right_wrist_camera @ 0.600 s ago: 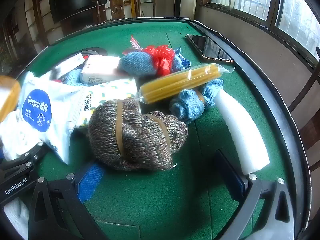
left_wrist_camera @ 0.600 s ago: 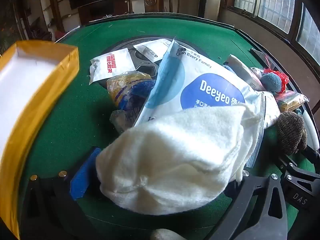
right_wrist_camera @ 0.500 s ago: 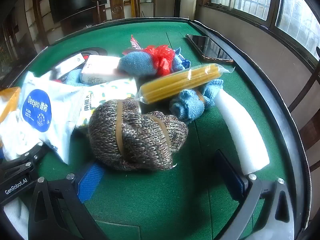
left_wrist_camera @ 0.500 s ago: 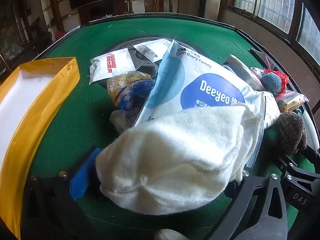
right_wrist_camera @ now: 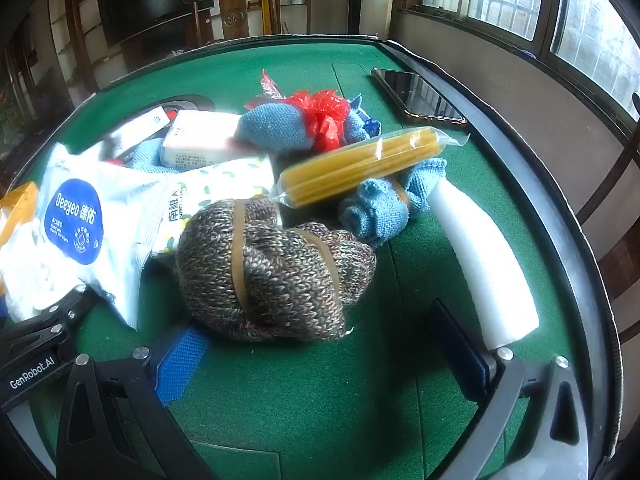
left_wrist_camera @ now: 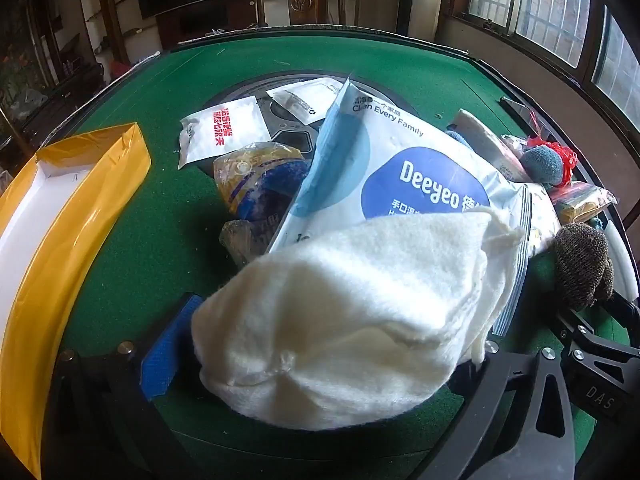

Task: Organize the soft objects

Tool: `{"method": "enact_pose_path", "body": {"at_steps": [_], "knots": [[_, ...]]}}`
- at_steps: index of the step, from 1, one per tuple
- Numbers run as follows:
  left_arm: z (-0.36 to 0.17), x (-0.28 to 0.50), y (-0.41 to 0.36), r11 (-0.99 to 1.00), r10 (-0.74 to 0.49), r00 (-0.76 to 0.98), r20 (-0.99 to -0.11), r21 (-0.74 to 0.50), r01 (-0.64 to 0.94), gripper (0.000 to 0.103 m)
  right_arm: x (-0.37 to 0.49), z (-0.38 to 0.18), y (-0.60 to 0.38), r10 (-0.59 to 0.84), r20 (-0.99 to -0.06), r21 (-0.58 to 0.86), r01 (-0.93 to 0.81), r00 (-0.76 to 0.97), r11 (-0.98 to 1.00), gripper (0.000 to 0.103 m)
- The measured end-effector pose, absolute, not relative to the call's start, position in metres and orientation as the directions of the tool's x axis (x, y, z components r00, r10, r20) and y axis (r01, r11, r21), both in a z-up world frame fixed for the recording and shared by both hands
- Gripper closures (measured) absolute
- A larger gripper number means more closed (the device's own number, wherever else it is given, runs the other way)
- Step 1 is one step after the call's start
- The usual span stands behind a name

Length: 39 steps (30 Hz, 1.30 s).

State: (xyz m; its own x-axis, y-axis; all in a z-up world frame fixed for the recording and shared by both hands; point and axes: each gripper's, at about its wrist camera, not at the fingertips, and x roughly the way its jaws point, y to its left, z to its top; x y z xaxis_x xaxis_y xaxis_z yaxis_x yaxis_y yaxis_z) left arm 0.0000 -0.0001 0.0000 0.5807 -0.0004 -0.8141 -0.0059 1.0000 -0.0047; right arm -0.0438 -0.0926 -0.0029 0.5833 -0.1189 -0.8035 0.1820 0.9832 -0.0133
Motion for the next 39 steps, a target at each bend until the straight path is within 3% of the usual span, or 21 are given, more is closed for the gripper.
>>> {"method": "enact_pose_path", "body": {"at_steps": [29,39], "knots": [[0.0,0.0,-0.0001,1.0,-0.001,0.58,-0.814,-0.005,-0.005,0.0,-0.0438,-0.0028,-0.0926,-0.119,-0.804,-0.013,0.183,0.583,0.983,0.001],[0.0016,-0.0056,0.002,0.995,-0.06,0.536,-0.842,-0.007,0.101,0.0,-0.0464,-0.0013,-0.094,-0.084,-0.829,-0.002,0.147,0.552,0.989,0.001]]}}
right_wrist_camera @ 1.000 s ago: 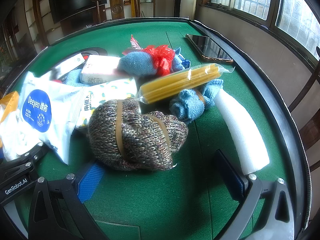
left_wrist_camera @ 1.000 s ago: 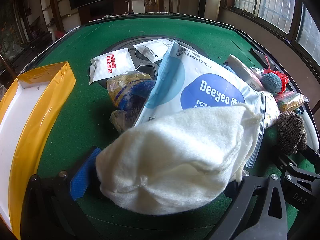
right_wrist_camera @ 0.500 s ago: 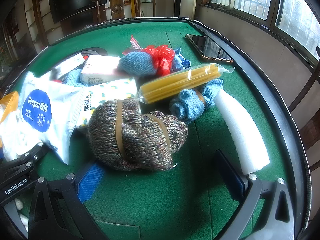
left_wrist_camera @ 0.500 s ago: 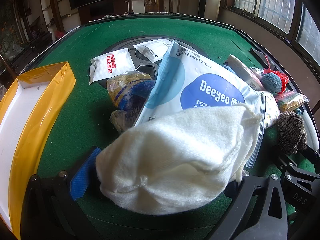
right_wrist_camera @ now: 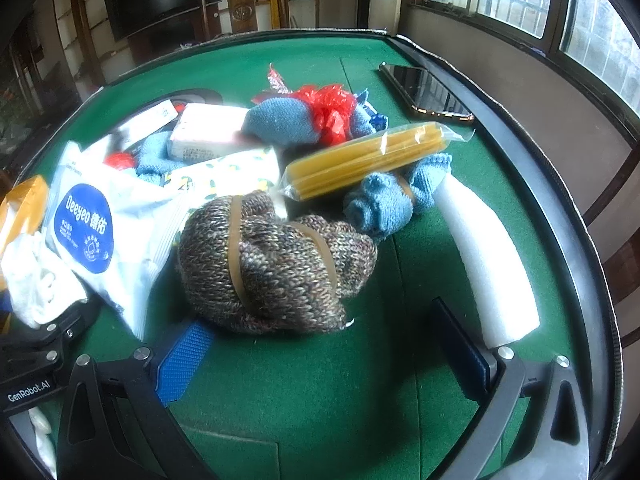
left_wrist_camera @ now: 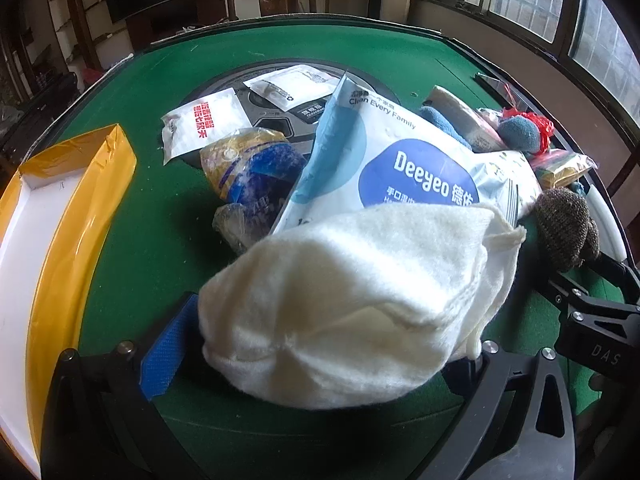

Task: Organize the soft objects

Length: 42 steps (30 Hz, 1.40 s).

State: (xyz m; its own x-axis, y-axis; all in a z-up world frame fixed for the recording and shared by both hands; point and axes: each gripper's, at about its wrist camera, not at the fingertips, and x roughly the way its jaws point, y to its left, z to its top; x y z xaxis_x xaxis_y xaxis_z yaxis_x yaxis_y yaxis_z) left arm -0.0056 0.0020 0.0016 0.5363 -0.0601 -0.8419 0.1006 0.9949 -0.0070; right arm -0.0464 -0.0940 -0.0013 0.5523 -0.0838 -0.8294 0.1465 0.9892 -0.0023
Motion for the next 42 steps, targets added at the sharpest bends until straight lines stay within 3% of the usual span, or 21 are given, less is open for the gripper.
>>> {"method": "enact_pose_path", "body": {"at_steps": [10,14,19,21,23,24,25,27,32,37,42], "knots": [[0.002,-0.014,0.005,0.995,-0.058,0.538,-0.841,-0.007,0.096,0.0,-0.051,0.0,-0.092,-0.094,-0.86,-0.018,0.154,0.501,0.988,0.001],[0.002,-0.014,0.005,0.995,-0.058,0.538,-0.841,-0.007,0.096,0.0,-0.057,0.01,-0.092,-0.181,-0.859,-0.087,0.211,0.479,0.974,0.001],[0.002,-0.014,0.004,0.995,-0.058,0.538,-0.841,-0.007,0.096,0.0,-0.094,0.066,-0.094,-0.26,-0.723,-0.119,0.256,0.64,0.959,0.001],[0.002,-0.014,0.005,0.995,-0.058,0.538,-0.841,-0.007,0.096,0.0,-0.12,0.099,-0.095,-0.289,-0.569,-0.093,0.288,0.77,0.953,0.001],[0.002,-0.014,0.004,0.995,-0.058,0.538,-0.841,-0.007,0.096,0.0,-0.139,0.117,-0.096,-0.23,-0.44,-0.012,0.251,0.868,0.968,0.001],[0.002,-0.014,0.004,0.995,-0.058,0.538,-0.841,-0.007,0.096,0.0,-0.139,0.12,-0.101,-0.164,-0.435,0.047,0.204,0.885,0.978,0.001],[0.002,-0.014,0.005,0.995,-0.058,0.538,-0.841,-0.007,0.096,0.0,-0.13,0.116,-0.107,-0.111,-0.494,0.09,0.178,0.862,0.98,0.001],[0.002,-0.014,0.004,0.995,-0.058,0.538,-0.841,-0.007,0.096,0.0,-0.108,0.102,-0.114,-0.125,-0.589,0.093,0.221,0.798,0.971,0.001],[0.002,-0.014,0.004,0.995,-0.058,0.538,-0.841,-0.007,0.096,0.0,-0.083,0.099,-0.125,-0.233,-0.578,0.053,0.321,0.782,0.946,0.001],[0.002,-0.014,0.005,0.995,-0.058,0.538,-0.841,-0.007,0.096,0.0,-0.072,0.106,-0.112,-0.331,-0.507,-0.046,0.359,0.796,0.932,0.001],[0.002,-0.014,0.005,0.995,-0.058,0.539,-0.841,-0.008,0.096,0.0,-0.061,0.083,-0.118,-0.396,-0.474,-0.036,0.431,0.787,0.901,0.001]]}}
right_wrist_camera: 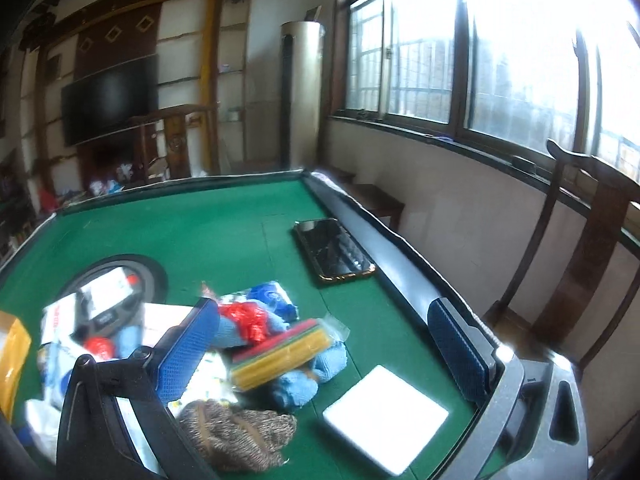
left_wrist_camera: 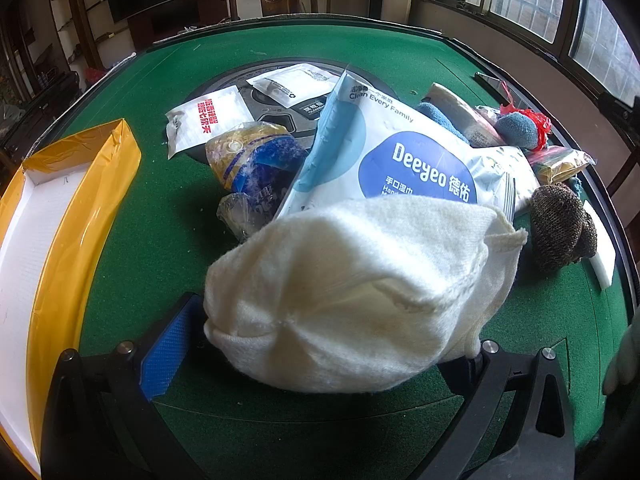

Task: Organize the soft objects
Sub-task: 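Move the left tool toward the white towel while the right tool approaches the brown knit bundle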

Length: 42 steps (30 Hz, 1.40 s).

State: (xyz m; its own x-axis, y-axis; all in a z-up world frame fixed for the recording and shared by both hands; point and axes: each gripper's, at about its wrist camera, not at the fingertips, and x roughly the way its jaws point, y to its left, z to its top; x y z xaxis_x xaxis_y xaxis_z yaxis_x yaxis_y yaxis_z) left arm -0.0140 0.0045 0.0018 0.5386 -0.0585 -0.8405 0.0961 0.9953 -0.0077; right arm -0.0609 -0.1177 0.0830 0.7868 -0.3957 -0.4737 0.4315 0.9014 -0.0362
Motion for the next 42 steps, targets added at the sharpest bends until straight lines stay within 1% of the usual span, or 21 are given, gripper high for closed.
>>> {"method": "enact_pose_path", "body": {"at_steps": [1,2,4,10,17,23,42], "knots": [[0.002,-0.014,0.005,0.995,-0.059,0.539,-0.84,-0.008,0.096,0.0,-0.057,0.078,-0.12,-0.393,-0.504,-0.048,0.43,0.769,0.902,0.001],[0.002,-0.014,0.005,0.995,-0.058,0.538,-0.841,-0.008,0.096,0.0,-0.057,0.077,-0.123,-0.377,-0.514,-0.034,0.421,0.77,0.906,0.001],[0.002,-0.014,0.005,0.995,-0.059,0.538,-0.841,-0.008,0.096,0.0,-0.06,0.078,-0.125,-0.381,-0.497,-0.018,0.429,0.78,0.903,0.001],[0.002,-0.015,0.005,0.995,-0.059,0.539,-0.841,-0.008,0.096,0.0,-0.061,0.078,-0.118,-0.389,-0.486,-0.052,0.418,0.783,0.907,0.001],[0.002,-0.015,0.005,0.995,-0.059,0.539,-0.84,-0.008,0.097,0.0,-0.06,0.079,-0.115,-0.381,-0.487,-0.051,0.41,0.786,0.911,0.001],[0.002,-0.015,0.005,0.995,-0.059,0.539,-0.84,-0.008,0.097,0.0,-0.059,0.077,-0.116,-0.359,-0.509,-0.035,0.398,0.782,0.917,0.001],[0.002,-0.015,0.005,0.995,-0.059,0.539,-0.84,-0.009,0.097,0.0,-0.062,0.081,-0.122,-0.336,-0.512,0.008,0.396,0.79,0.918,0.001]]}}
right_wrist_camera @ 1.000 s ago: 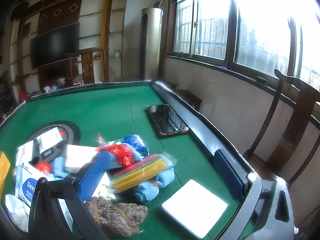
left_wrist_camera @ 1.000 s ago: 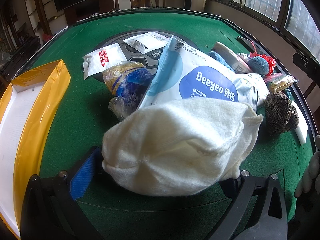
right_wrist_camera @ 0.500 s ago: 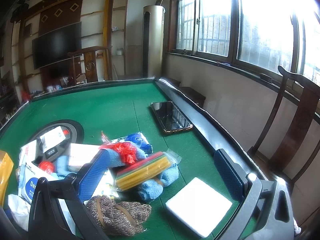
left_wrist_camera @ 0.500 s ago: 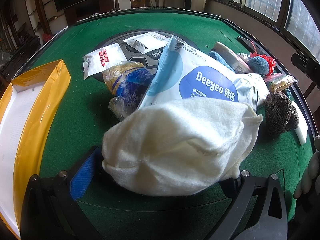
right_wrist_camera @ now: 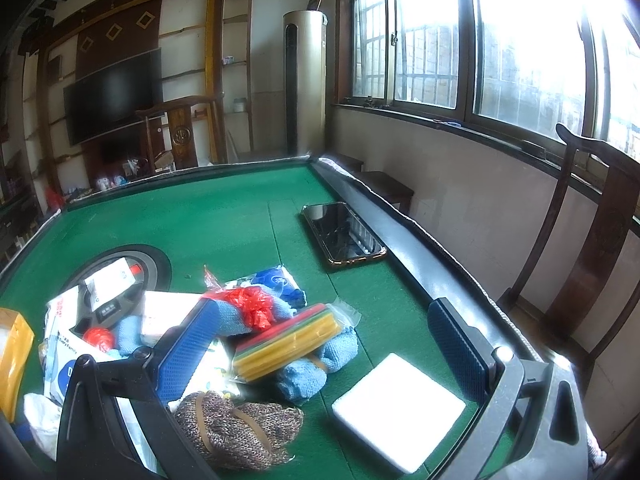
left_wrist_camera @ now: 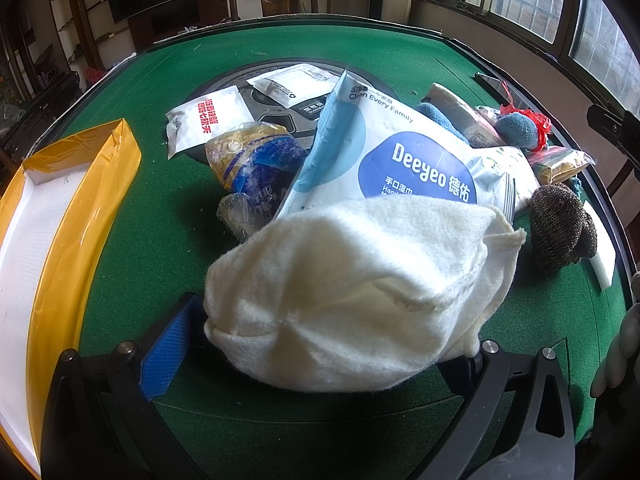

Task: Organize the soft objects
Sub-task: 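Move the left tool toward the white towel while the right tool approaches the brown knit bundle, then close the left tool on the white towel while the right tool grasps the brown knit bundle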

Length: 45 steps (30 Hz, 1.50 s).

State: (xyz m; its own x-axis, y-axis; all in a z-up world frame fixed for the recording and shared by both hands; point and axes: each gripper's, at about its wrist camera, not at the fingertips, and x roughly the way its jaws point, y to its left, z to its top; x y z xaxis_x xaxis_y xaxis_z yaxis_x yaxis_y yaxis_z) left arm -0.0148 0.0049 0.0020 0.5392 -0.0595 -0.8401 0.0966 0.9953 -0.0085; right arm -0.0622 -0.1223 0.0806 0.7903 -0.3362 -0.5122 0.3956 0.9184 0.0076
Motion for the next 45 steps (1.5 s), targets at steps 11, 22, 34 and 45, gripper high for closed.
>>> {"method": "enact_pose_path", "body": {"at_steps": [11,22,34,45], "knots": [[0.002,-0.015,0.005,0.995,-0.06,0.539,-0.84,-0.009,0.097,0.0,-0.068,0.087,-0.118,-0.376,-0.473,-0.023,0.415,0.797,0.909,0.001],[0.002,-0.015,0.005,0.995,-0.059,0.539,-0.84,-0.008,0.096,0.0,-0.072,0.093,-0.111,-0.434,-0.42,-0.085,0.442,0.797,0.893,0.001],[0.031,-0.038,0.018,0.965,-0.232,0.531,-0.815,-0.125,0.23,0.0,-0.089,0.102,-0.139,-0.385,-0.414,0.061,0.448,0.824,0.892,0.001],[0.017,-0.018,-0.009,0.956,-0.133,0.55,-0.824,0.04,0.291,0.009,-0.09,0.097,-0.149,-0.327,-0.441,0.124,0.417,0.836,0.9,0.001]]}}
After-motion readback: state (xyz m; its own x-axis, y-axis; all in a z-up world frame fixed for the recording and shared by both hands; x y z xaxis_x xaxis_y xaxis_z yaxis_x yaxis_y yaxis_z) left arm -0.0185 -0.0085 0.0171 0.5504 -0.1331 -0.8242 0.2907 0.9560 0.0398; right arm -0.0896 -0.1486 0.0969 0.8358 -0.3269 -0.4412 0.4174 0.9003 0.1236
